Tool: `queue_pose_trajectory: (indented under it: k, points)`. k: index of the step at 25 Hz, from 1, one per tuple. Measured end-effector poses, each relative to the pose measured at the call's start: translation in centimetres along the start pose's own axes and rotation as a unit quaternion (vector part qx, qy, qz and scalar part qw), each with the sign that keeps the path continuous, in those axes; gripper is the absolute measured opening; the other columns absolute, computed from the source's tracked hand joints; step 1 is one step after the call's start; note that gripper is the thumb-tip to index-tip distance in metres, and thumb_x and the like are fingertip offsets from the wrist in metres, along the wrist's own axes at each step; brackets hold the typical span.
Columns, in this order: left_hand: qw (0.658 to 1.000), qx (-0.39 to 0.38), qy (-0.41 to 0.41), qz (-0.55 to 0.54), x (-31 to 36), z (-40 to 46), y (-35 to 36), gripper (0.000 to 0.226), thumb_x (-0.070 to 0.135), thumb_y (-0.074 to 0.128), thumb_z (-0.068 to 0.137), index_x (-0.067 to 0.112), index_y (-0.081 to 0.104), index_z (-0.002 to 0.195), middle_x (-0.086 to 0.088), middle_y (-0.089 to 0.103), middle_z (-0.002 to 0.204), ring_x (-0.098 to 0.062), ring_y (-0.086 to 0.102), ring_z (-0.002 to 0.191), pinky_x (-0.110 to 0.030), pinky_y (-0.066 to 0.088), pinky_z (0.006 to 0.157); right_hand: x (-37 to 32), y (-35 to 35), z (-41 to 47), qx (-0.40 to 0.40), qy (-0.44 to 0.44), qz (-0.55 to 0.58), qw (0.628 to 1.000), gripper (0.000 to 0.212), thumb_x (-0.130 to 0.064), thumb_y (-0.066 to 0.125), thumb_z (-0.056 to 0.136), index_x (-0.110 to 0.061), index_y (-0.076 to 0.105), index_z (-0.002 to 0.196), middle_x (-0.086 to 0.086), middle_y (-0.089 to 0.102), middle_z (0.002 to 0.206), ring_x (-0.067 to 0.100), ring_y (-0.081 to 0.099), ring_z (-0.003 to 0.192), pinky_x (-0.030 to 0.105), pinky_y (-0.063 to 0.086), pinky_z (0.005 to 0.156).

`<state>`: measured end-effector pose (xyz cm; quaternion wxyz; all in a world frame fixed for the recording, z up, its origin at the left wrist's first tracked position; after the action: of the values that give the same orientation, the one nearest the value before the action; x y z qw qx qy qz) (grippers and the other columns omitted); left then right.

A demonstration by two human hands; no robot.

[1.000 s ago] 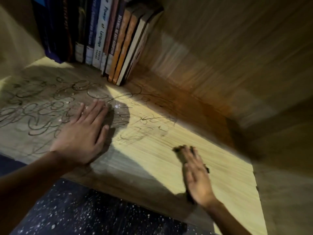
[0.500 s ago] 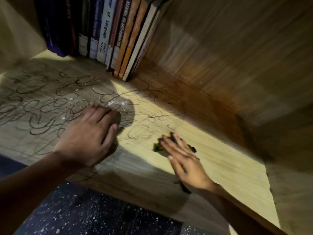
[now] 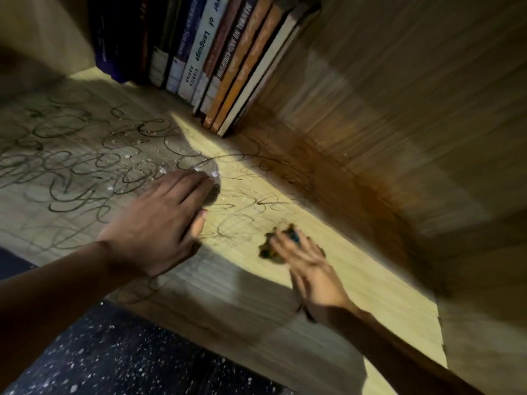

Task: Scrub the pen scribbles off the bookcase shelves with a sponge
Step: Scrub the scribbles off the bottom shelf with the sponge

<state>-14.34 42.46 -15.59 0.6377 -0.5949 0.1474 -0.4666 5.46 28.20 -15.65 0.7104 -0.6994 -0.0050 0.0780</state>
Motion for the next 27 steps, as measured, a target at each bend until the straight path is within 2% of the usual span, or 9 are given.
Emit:
queue_pose_trajectory:
  k: [5, 6, 9, 11, 13, 17, 20, 23, 27]
  points:
    - [1.0, 0.004, -0.012, -0.004, -0.2, 0.2, 0.0, 0.065, 0.048, 0.018, 0.096, 0.013, 0.026, 0.15, -0.009, 0.034, 0.153, -0.019, 0.017, 0.143, -0.035, 0.013, 0.116, 10.2, -1.1, 3.8, 0.056, 0.349, 0.049, 0.934, 0.045, -0.023, 0.032, 0.102, -0.024, 0.036, 0.147, 0.002, 0.038, 0.151, 0.031, 0.03, 0.142, 0.046, 0.029, 0.114]
    - [1.0, 0.001, -0.01, -0.007, -0.2, 0.1, 0.1, 0.065, 0.049, 0.015, 0.096, 0.014, 0.024, 0.151, -0.008, 0.031, 0.155, -0.018, 0.014, 0.145, -0.034, 0.01, 0.118, 7.9, -0.7, 4.3, 0.069, 0.34, 0.045, 0.937, 0.045, -0.021, 0.032, 0.101, -0.022, 0.04, 0.145, 0.003, 0.041, 0.149, 0.032, 0.03, 0.141, 0.048, 0.026, 0.115]
    - [1.0, 0.001, -0.014, -0.008, -0.4, 0.3, 0.5, 0.068, 0.052, 0.007, 0.096, 0.017, 0.019, 0.153, -0.006, 0.022, 0.159, -0.016, 0.006, 0.148, -0.031, 0.0, 0.119, -2.7, 0.5, 1.9, 0.048, 0.071, 0.047, 0.995, 0.042, -0.028, 0.026, 0.103, -0.026, 0.042, 0.142, 0.008, 0.046, 0.145, 0.033, 0.03, 0.14, 0.052, 0.02, 0.114]
    - [1.0, 0.001, -0.01, -0.01, -0.3, 0.2, 0.5, 0.069, 0.052, 0.006, 0.096, 0.016, 0.018, 0.153, -0.007, 0.019, 0.16, -0.015, 0.002, 0.148, -0.032, -0.002, 0.119, -3.7, -0.3, -0.2, 0.001, -0.027, 0.054, 0.998, 0.042, -0.025, 0.033, 0.102, -0.042, 0.041, 0.14, -0.003, 0.038, 0.15, 0.015, 0.022, 0.144, 0.032, 0.018, 0.118]
    - [1.0, 0.007, -0.01, -0.014, -0.3, 0.1, 0.3, 0.068, 0.05, 0.009, 0.096, 0.014, 0.019, 0.152, -0.009, 0.02, 0.159, -0.016, 0.003, 0.147, -0.031, -0.004, 0.118, 1.5, -1.2, -0.2, -0.038, 0.026, 0.047, 0.998, 0.046, -0.015, 0.042, 0.1, -0.04, 0.043, 0.138, -0.013, 0.027, 0.153, 0.008, 0.014, 0.145, 0.015, 0.011, 0.115]
    - [0.999, 0.021, -0.014, -0.021, -0.3, 0.4, 0.3, 0.066, 0.048, 0.016, 0.096, 0.012, 0.028, 0.151, -0.014, 0.029, 0.156, -0.019, 0.011, 0.147, -0.031, 0.0, 0.118, 9.6, -2.1, 4.0, 0.014, 0.341, 0.054, 0.938, 0.041, -0.009, 0.038, 0.099, -0.026, 0.05, 0.135, 0.008, 0.047, 0.145, 0.028, 0.048, 0.128, 0.031, 0.039, 0.102]
    - [1.0, 0.026, -0.011, -0.009, -0.3, 0.3, 0.2, 0.064, 0.044, 0.02, 0.097, 0.009, 0.034, 0.148, -0.016, 0.036, 0.152, -0.021, 0.015, 0.147, -0.032, 0.002, 0.118, -1.6, -0.4, 5.1, 0.023, 0.175, 0.021, 0.984, 0.059, -0.001, 0.042, 0.086, -0.02, 0.041, 0.142, 0.008, 0.038, 0.149, 0.032, 0.034, 0.138, 0.048, 0.031, 0.111]
    - [1.0, 0.026, -0.009, 0.008, 0.0, 0.2, 0.0, 0.063, 0.042, 0.022, 0.097, 0.006, 0.036, 0.147, -0.017, 0.04, 0.149, -0.025, 0.018, 0.147, -0.037, 0.009, 0.118, -6.4, 0.0, -0.1, -0.04, 0.007, 0.073, 0.996, 0.058, -0.008, 0.036, 0.091, -0.025, 0.033, 0.146, 0.001, 0.031, 0.155, 0.018, 0.018, 0.146, 0.036, 0.014, 0.12]
    - [1.0, 0.021, 0.009, 0.017, 0.3, 0.4, 0.0, 0.062, 0.04, 0.022, 0.098, 0.004, 0.04, 0.144, -0.018, 0.045, 0.146, -0.027, 0.024, 0.145, -0.042, 0.015, 0.119, 4.1, -0.7, 2.4, -0.027, 0.166, 0.073, 0.983, 0.055, -0.015, 0.034, 0.099, -0.041, 0.027, 0.146, -0.013, 0.019, 0.157, 0.016, 0.007, 0.148, 0.042, 0.01, 0.121]
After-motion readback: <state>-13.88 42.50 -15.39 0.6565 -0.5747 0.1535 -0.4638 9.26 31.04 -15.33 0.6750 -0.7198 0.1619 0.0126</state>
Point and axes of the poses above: each hand's wrist, its own z-axis towards the middle knuckle, its own y-axis out of the palm, x = y × z, the point moved 8 cm from there along z, towards the middle knuckle
